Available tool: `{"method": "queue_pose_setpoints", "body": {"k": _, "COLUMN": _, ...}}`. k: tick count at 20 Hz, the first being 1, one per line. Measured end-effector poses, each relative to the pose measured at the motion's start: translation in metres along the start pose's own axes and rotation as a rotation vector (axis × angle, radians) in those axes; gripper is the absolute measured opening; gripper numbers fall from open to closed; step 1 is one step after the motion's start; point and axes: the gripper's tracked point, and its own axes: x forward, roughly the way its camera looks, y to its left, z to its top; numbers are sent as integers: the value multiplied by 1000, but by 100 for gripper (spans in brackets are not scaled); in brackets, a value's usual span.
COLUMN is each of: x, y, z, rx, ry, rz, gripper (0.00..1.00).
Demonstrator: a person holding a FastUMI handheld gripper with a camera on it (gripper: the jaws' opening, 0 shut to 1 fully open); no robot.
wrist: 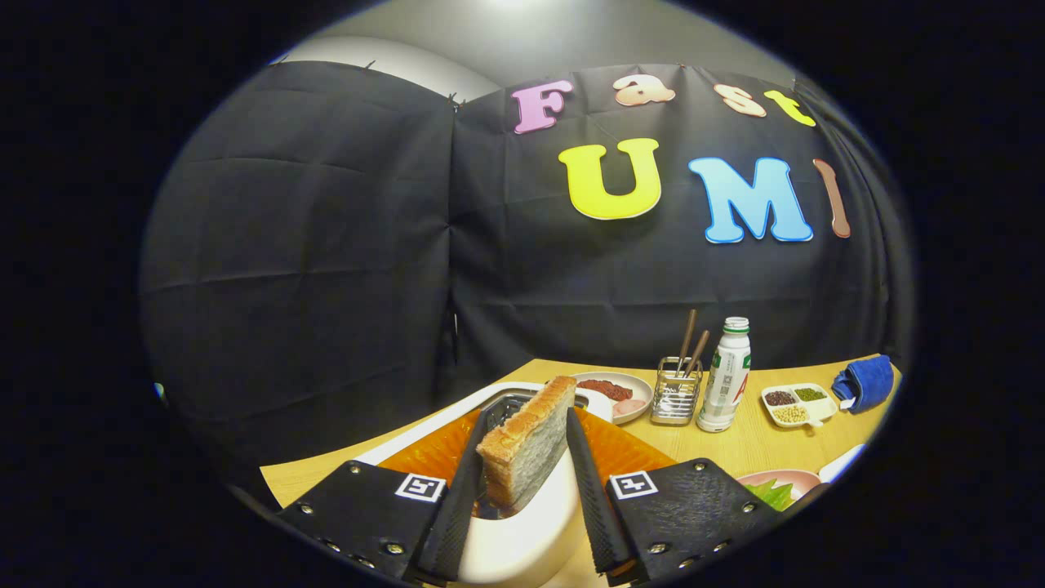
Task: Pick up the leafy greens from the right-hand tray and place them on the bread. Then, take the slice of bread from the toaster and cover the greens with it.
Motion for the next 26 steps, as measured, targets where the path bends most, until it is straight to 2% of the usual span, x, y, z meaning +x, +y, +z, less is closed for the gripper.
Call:
{"method": "queue_pose_setpoints", "body": {"k": 2, "x": 4, "y": 1, "z": -1, "rx": -27, "ry": -17, "rz": -13, "gripper": 58}}
{"method": "queue_pose_setpoints", "body": {"k": 5, "x": 0, "y": 9, "z": 1, "rx": -30, "ry": -27, "rz": -2, "gripper": 21}}
{"method": "queue_pose_setpoints", "body": {"k": 6, "x": 3, "y": 9, "z": 2, "rx": -24, "ry": -26, "rz": -1, "gripper": 20}}
{"method": "queue_pose_setpoints", "body": {"k": 7, "x": -2, "y": 11, "z": 2, "rx": -22, "ry": -29, "rz": 4, "gripper": 9}}
{"method": "queue_pose_setpoints", "body": {"k": 18, "x": -42, "y": -14, "z": 87, "rx": 171, "ry": -147, "rz": 81, "gripper": 9}}
{"method": "queue_pose_setpoints", "body": {"k": 22, "x": -68, "y": -48, "z": 104, "rx": 147, "ry": -191, "rz": 41, "gripper": 9}}
{"method": "queue_pose_setpoints", "body": {"k": 26, "x": -89, "y": -94, "z": 88, "rx": 80, "ry": -178, "rz": -31, "gripper": 9}}
